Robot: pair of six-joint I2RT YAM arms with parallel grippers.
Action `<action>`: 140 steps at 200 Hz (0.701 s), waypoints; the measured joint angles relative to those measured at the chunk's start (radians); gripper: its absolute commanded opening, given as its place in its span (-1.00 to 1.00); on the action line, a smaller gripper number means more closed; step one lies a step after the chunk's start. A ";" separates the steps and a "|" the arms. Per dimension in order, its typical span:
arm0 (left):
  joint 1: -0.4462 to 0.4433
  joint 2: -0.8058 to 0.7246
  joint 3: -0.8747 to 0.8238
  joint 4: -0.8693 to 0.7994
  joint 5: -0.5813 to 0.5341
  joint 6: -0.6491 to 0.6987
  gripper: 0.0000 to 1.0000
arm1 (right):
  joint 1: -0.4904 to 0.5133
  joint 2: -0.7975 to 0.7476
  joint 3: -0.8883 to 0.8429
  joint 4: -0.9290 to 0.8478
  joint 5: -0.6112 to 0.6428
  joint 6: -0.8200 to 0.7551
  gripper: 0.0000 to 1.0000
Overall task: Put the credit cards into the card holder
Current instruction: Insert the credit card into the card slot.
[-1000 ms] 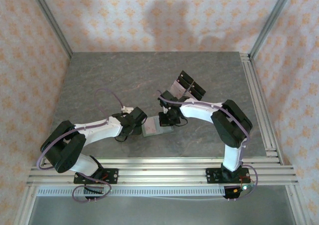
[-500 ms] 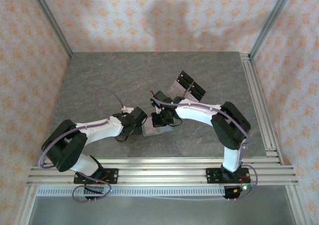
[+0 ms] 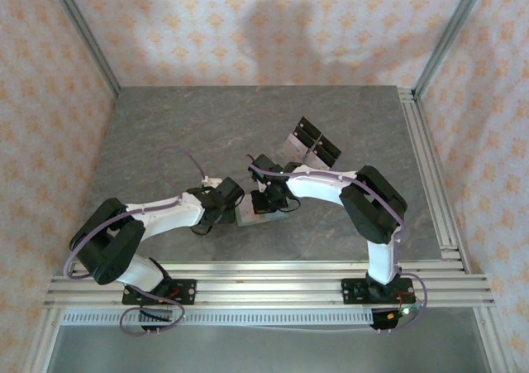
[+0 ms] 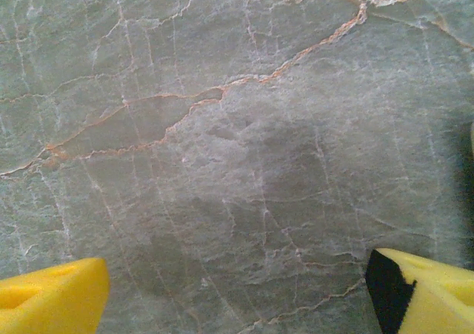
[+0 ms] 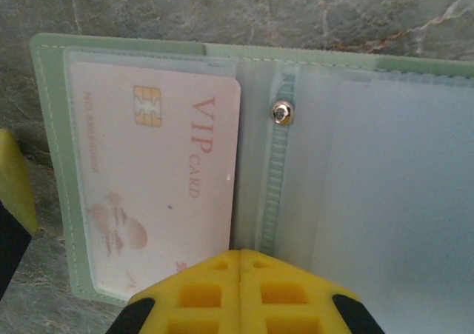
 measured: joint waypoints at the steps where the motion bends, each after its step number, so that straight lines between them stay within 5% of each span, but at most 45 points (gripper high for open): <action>1: 0.000 0.000 0.000 0.000 0.000 0.000 0.83 | 0.000 0.000 0.000 0.000 0.000 0.000 -1.00; 102: 0.000 0.013 0.006 0.003 0.001 0.000 0.82 | 0.008 0.040 0.039 0.011 -0.052 0.008 -1.00; 140: 0.000 0.012 0.011 -0.007 -0.001 0.000 0.83 | 0.007 0.025 0.038 0.008 -0.045 0.011 -0.73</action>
